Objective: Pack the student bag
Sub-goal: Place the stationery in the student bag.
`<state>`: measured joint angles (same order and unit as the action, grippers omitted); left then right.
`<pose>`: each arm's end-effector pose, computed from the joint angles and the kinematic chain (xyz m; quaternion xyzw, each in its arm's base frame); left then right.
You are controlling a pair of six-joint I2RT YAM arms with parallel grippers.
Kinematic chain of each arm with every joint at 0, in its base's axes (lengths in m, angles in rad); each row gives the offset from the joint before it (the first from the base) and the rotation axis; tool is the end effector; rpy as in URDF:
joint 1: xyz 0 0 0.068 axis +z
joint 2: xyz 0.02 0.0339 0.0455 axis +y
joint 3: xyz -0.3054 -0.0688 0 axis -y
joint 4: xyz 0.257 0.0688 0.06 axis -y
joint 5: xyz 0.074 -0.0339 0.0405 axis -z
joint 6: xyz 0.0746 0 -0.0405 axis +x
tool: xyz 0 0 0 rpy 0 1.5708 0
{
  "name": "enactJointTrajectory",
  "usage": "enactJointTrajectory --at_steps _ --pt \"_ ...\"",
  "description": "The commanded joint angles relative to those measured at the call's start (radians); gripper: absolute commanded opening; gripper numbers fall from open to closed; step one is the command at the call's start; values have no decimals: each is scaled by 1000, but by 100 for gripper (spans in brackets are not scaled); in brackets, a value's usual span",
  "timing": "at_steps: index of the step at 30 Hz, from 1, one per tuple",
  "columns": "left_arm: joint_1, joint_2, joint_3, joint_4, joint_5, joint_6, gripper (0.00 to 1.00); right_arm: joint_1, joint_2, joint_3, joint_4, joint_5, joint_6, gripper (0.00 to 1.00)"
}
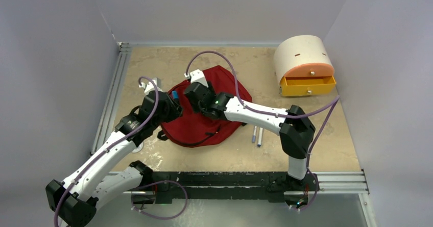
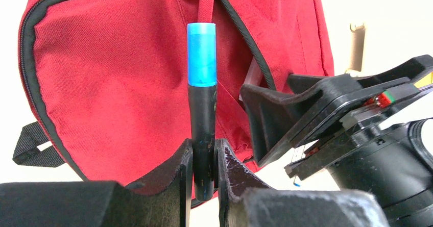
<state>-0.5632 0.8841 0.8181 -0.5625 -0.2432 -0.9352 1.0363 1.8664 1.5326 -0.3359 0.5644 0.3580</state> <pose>0.1831 -0.0944 0.3065 -0.2177 0.8590 -0.2277 0.4035 0.2783 0.3918 0.2931 -0.1733 0.8557 0.0763 0.4816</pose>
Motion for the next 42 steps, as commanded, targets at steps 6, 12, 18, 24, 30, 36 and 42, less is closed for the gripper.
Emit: enactJointTrajectory --at_steps 6,12,18,24,30,36,42 --pt "0 -4 -16 66 22 1 0 2 13 47 -33 223 -8 57" --pt "1 3 -29 101 51 5 0 2 19 39 -34 240 -4 42" --pt "0 47 -53 205 143 12 0 1 -1 22 -14 221 10 24" --pt "19 154 -58 341 302 -31 0 -15 -33 6 6 198 27 0" --pt "39 277 -30 429 386 -43 0 -74 -95 -25 67 89 48 0" --pt "42 337 -17 462 433 -53 0 -114 -147 -55 120 10 63 0" --pt "57 396 4 502 461 -53 0 -118 -181 -87 159 -39 73 0"
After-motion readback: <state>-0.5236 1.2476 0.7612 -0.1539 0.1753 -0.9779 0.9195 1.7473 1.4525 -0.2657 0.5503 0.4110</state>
